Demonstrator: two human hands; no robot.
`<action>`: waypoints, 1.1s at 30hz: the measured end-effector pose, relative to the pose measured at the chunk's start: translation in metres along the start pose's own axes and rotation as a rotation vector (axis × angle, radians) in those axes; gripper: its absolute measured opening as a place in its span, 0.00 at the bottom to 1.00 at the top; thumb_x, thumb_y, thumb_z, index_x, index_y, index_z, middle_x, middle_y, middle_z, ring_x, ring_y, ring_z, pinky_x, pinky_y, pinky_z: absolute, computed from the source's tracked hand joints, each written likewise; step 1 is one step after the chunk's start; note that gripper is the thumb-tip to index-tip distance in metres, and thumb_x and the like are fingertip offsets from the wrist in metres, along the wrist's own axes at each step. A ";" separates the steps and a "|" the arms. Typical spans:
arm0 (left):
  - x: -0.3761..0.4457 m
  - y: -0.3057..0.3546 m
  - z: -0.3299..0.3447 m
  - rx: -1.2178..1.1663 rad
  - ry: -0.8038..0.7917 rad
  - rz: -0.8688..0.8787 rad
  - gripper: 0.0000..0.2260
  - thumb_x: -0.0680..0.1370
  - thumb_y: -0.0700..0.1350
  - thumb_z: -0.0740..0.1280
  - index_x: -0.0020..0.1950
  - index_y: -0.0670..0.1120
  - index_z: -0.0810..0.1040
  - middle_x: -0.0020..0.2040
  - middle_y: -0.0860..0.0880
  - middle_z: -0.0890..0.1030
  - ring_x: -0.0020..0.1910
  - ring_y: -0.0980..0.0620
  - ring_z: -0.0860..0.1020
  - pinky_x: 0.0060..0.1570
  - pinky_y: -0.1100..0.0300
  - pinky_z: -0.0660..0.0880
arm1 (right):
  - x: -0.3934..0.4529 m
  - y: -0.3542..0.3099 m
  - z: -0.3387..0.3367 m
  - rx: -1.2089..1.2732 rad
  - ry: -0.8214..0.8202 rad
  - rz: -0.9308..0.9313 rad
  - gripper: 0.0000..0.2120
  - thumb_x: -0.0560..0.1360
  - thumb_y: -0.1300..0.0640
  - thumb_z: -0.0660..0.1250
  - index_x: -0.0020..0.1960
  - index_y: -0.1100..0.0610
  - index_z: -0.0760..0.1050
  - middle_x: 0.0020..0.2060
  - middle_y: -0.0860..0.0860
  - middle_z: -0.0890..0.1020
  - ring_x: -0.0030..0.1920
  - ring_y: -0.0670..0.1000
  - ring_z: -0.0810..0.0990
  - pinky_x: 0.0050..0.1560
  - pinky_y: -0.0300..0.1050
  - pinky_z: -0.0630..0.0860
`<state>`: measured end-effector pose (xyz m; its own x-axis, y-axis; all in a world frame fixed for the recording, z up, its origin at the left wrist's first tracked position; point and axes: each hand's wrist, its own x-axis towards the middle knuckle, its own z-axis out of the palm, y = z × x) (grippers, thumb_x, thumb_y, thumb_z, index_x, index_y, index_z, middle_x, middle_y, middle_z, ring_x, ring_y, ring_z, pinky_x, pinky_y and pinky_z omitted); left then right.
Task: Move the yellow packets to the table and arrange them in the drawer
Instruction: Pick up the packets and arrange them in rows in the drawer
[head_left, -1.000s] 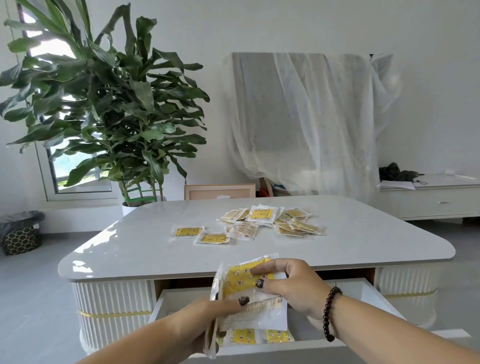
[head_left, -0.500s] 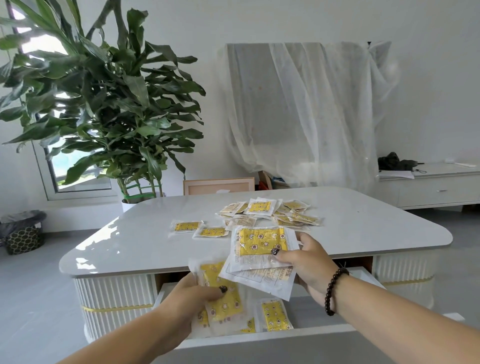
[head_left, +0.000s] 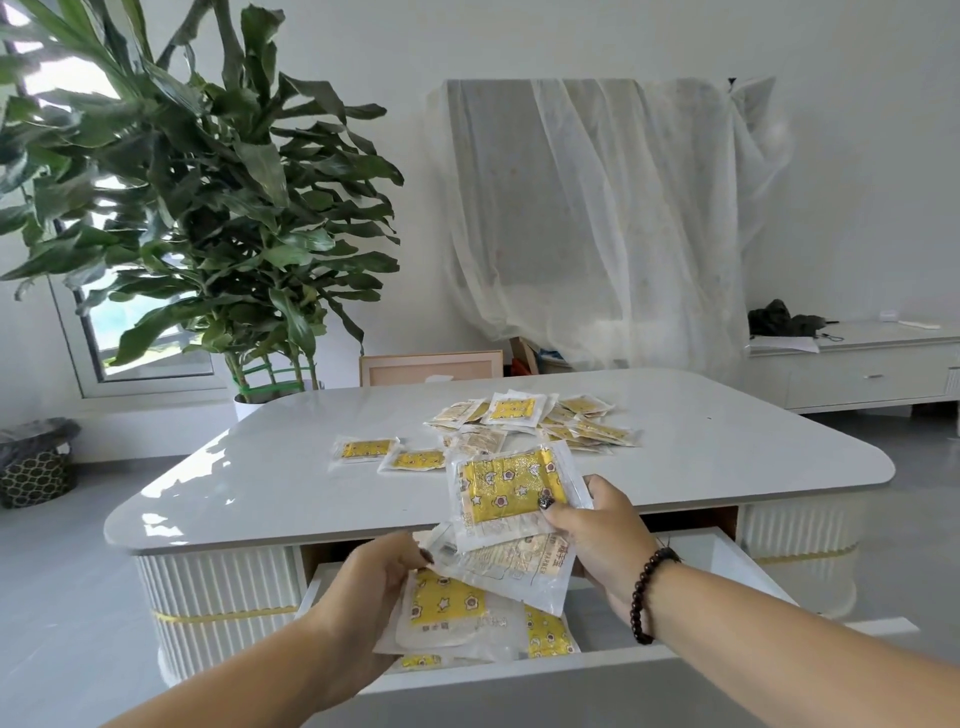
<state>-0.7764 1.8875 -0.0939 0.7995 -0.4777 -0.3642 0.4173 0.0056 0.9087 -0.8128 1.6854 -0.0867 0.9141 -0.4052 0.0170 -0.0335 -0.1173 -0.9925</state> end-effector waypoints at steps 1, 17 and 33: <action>-0.004 -0.006 -0.001 -0.022 -0.067 0.025 0.13 0.73 0.41 0.60 0.40 0.38 0.83 0.43 0.36 0.83 0.38 0.39 0.81 0.38 0.53 0.76 | 0.000 0.000 0.000 0.000 -0.006 0.003 0.13 0.70 0.62 0.66 0.54 0.62 0.71 0.55 0.66 0.78 0.49 0.62 0.81 0.51 0.65 0.77; 0.000 -0.007 -0.003 0.065 0.218 0.180 0.10 0.81 0.39 0.61 0.49 0.36 0.80 0.38 0.38 0.84 0.31 0.43 0.83 0.29 0.56 0.79 | 0.016 -0.008 -0.019 0.173 0.183 -0.184 0.12 0.73 0.68 0.63 0.47 0.52 0.74 0.45 0.53 0.82 0.46 0.56 0.83 0.49 0.59 0.80; 0.017 -0.016 -0.016 0.015 0.253 0.168 0.15 0.81 0.48 0.63 0.56 0.37 0.81 0.46 0.37 0.82 0.45 0.38 0.80 0.48 0.48 0.78 | -0.007 0.016 -0.001 -0.407 -0.275 -0.822 0.22 0.65 0.77 0.63 0.44 0.54 0.85 0.48 0.43 0.83 0.52 0.38 0.80 0.52 0.30 0.75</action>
<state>-0.7625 1.8938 -0.1176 0.9399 -0.2371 -0.2457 0.2649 0.0522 0.9629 -0.8203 1.6858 -0.1026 0.7757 0.1649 0.6092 0.5700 -0.5974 -0.5641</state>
